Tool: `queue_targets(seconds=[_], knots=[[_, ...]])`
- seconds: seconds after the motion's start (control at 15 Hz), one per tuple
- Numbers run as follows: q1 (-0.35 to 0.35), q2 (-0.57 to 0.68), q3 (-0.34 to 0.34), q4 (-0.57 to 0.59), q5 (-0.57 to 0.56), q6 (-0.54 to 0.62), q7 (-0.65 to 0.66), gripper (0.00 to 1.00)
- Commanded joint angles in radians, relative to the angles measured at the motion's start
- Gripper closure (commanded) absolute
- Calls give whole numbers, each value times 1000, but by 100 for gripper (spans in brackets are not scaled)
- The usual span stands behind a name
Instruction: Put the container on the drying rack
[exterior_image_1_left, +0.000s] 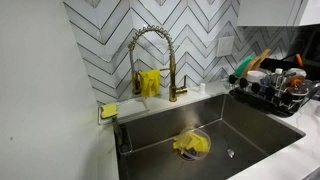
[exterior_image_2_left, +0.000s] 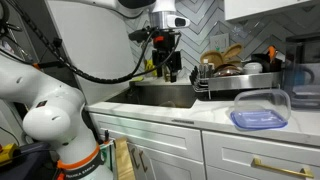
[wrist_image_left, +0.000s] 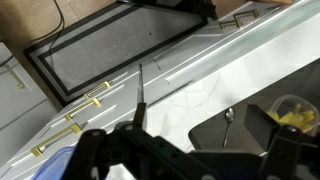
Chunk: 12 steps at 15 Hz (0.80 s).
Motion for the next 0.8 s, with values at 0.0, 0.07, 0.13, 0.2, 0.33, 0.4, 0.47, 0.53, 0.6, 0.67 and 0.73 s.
queue_targets(seconds=[0.0,0.07,0.13,0.2,0.33,0.4,0.47,0.53,0.6,0.67,0.73], knots=[[-3,1,3,2,2,-2,-1,0],[-3,1,3,2,2,-2,-1,0],[-3,1,3,2,2,-2,-1,0],[-3,1,3,2,2,-2,-1,0],[-3,1,3,2,2,-2,-1,0],[-3,1,3,2,2,-2,-1,0],[-3,1,3,2,2,-2,-1,0],[-3,1,3,2,2,-2,-1,0],[-3,1,3,2,2,-2,-1,0],[-3,1,3,2,2,-2,-1,0],[-25,68,-14,33,14,26,42,0]])
